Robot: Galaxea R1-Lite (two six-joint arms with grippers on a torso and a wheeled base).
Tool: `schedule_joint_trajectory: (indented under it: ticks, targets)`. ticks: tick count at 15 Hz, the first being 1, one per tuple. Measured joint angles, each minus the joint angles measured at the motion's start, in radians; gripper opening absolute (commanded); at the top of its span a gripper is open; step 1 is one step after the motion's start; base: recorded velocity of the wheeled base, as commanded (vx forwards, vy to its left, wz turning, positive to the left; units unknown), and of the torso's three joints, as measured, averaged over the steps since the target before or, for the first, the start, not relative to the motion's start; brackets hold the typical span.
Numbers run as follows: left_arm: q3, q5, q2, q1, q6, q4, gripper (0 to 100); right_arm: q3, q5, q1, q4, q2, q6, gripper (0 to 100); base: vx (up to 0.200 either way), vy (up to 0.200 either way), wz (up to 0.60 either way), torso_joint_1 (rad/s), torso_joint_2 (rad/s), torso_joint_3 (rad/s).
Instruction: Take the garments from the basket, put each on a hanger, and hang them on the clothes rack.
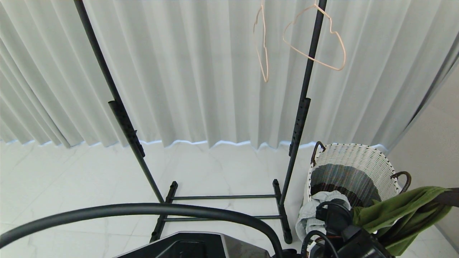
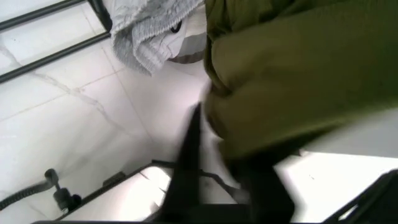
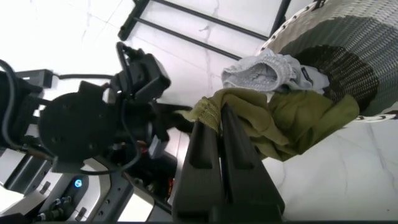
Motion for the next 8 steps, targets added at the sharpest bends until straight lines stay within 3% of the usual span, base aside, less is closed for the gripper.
schedule_joint_trajectory:
  ticks: [4, 8]
  targets:
    - [0.116, 0.016, -0.091, -0.041, -0.001, 0.0, 0, 0.035, -0.03, -0.003, -0.001, -0.034, 0.0, 0, 0.0, 0.0, 0.0, 0.0, 0.0, 0.0]
    - [0.239, 0.004, -0.282, -0.152, -0.003, -0.001, 0, 0.07, -0.008, -0.001, -0.001, -0.11, -0.002, 0, 0.0, 0.0, 0.0, 0.0, 0.0, 0.0]
